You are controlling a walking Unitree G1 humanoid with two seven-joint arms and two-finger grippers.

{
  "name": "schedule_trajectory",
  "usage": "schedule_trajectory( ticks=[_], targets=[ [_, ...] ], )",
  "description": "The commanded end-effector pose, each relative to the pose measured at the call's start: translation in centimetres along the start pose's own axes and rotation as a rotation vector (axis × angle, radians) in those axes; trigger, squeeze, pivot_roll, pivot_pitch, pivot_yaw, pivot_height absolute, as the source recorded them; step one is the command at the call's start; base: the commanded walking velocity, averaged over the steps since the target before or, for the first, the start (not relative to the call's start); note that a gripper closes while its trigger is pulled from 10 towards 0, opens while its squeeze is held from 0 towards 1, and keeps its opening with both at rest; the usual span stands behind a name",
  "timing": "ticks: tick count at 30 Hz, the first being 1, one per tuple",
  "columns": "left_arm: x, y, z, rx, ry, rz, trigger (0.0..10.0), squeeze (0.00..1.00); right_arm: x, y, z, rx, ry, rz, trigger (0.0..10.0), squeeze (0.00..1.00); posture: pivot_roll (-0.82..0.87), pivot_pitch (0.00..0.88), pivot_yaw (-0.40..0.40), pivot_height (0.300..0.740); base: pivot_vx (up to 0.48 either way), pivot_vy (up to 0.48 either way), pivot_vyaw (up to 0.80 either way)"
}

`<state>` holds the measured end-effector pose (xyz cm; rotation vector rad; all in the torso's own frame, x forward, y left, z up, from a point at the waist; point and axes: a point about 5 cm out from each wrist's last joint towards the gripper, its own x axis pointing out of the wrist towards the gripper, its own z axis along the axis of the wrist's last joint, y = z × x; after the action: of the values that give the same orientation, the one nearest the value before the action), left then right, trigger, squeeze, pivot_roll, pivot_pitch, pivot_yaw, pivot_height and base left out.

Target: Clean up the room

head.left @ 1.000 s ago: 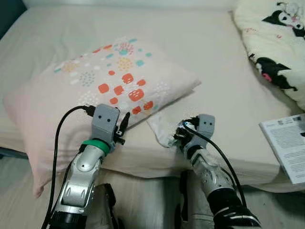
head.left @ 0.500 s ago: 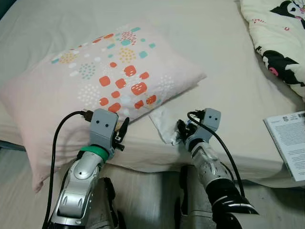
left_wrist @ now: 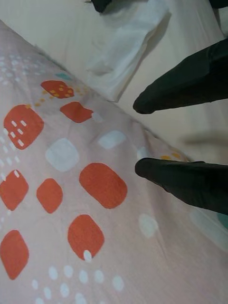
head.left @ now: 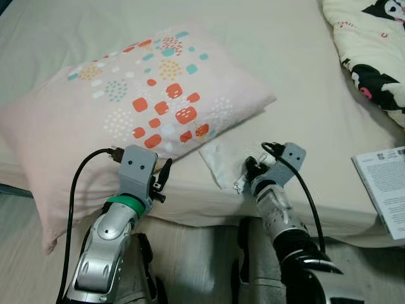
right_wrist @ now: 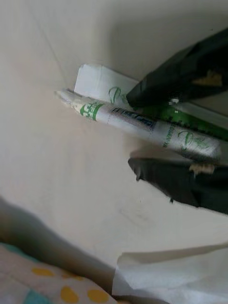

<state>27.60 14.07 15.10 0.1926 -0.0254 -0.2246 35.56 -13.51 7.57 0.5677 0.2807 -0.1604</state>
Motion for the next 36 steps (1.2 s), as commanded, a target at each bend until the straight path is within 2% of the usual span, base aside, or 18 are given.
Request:
schedule_trajectory(
  ticks=[1, 8, 9, 10, 11, 13, 15, 17, 19, 21, 22, 23, 24, 25, 28, 32, 33, 36],
  targets=[
    [-0.3, -0.1, -0.1, -0.004, 0.012, -0.008, 10.0, 0.0, -1.0, -2.5, -3.9, 0.037, 0.184, -0.113, 0.0, 0.0, -0.02, 0.277, 0.071, 0.566, 0.0, 0.0, 0.0],
    [0.3, -0.5, 0.1, -0.014, 0.002, -0.018, 10.0, 0.0, -0.8, -2.5, -2.9, 0.017, 0.123, -0.096, 0.0, 0.0, -0.04, 0.254, 0.071, 0.566, 0.0, 0.0, 0.0],
    [0.5, -0.6, 0.1, -0.016, -0.002, -0.02, 10.0, 0.0, -0.7, -2.2, -2.3, -0.034, 0.086, -0.061, 0.0, 0.0, -0.05, 0.241, 0.068, 0.566, 0.0, 0.0, 0.0],
    [0.5, -0.6, 0.1, -0.016, -0.002, -0.02, 10.0, 0.0, -0.7, -2.2, -2.3, -0.034, 0.086, -0.061, 0.0, 0.0, -0.05, 0.241, 0.068, 0.566, 0.0, 0.0, 0.0],
    [0.9, -0.8, 0.2, -0.02, -0.011, -0.02, 10.0, 0.0, -0.6, -1.6, -1.3, -0.115, 0.016, 0.007, 0.0, 0.0, -0.06, 0.23, 0.064, 0.566, 0.0, 0.0, 0.0],
    [0.9, -0.8, 0.2, -0.02, -0.011, -0.02, 10.0, 0.0, -0.6, -1.6, -1.3, -0.115, 0.016, 0.007, 0.0, 0.0, -0.06, 0.23, 0.064, 0.566, 0.0, 0.0, 0.0],
    [1.4, -0.9, 0.4, -0.028, -0.025, -0.016, 10.0, 0.0, -0.8, -0.9, 0.0, -0.201, -0.063, 0.1, 0.0, 0.0, -0.08, 0.196, 0.049, 0.566, 0.0, 0.0, 0.0],
    [1.5, -0.9, 0.5, -0.031, -0.031, -0.015, 10.0, 0.0, -1.0, -0.6, 0.4, -0.231, -0.091, 0.135, 0.0, 0.0, -0.08, 0.196, 0.049, 0.566, 0.0, 0.0, 0.0],
    [2.0, -0.9, 0.9, -0.044, -0.053, -0.005, 10.0, 0.0, -2.1, -0.1, 1.8, -0.341, -0.194, 0.238, 0.0, 0.0, -0.11, 0.157, 0.028, 0.566, 0.0, 0.0, 0.0],
    [2.2, -0.8, 1.2, -0.054, -0.067, 0.002, 10.0, 0.0, -3.0, 0.4, 2.5, -0.405, -0.258, 0.302, 0.0, 0.0, -0.11, 0.157, 0.028, 0.566, 0.0, 0.0, 0.0],
    [2.2, -0.4, 1.7, -0.07, -0.084, 0.014, 10.0, 0.0, -4.1, 0.5, 3.6, -0.458, -0.342, 0.317, 0.0, 0.0, -0.13, 0.125, 0.014, 0.566, 0.0, 0.0, 0.0],
    [2.2, -0.1, 2.1, -0.086, -0.1, 0.023, 10.0, 0.0, -5.1, 0.6, 4.5, -0.506, -0.413, 0.326, 1.4, 0.0, -0.14, 0.119, 0.012, 0.566, 0.0, 0.0, 0.0],
    [2.2, 0.2, 2.6, -0.106, -0.116, 0.033, 10.0, 0.0, -6.1, 0.6, 5.2, -0.547, -0.47, 0.33, 10.0, 0.0, -0.15, 0.098, 0.007, 0.566, 0.0, 0.0, 0.0],
    [2.2, 0.2, 2.6, -0.106, -0.116, 0.033, 10.0, 0.0, -6.1, 0.6, 5.2, -0.547, -0.47, 0.33, 10.0, 0.0, -0.15, 0.098, 0.007, 0.566, 0.0, 0.0, 0.0],
    [2.3, 1.0, 3.6, -0.141, -0.157, 0.058, 10.0, 0.0, -7.9, -0.1, 7.0, -0.57, -0.594, 0.277, 10.0, 0.0, -0.17, 0.054, -0.003, 0.566, 0.0, 0.0, 0.0],
    [2.4, 1.3, 3.7, -0.145, -0.17, 0.07, 10.0, 0.0, -8.3, -0.3, 7.9, -0.569, -0.647, 0.255, 10.0, 0.0, -0.17, 0.028, -0.006, 0.566, 0.0, 0.0, 0.0],
    [2.6, 1.7, 3.6, -0.151, -0.175, 0.09, 10.0, 0.0, -8.5, -0.2, 8.9, -0.573, -0.686, 0.242, 10.0, 0.0, -0.17, 0.008, -0.01, 0.566, 0.0, 0.0, 0.0],
    [2.9, 2.1, 3.5, -0.166, -0.179, 0.124, 10.0, 0.0, -8.1, -0.1, 9.6, -0.572, -0.705, 0.234, 10.0, 0.0, -0.17, 0.0, -0.013, 0.571, 0.0, 0.0, 0.0]
  ],
)
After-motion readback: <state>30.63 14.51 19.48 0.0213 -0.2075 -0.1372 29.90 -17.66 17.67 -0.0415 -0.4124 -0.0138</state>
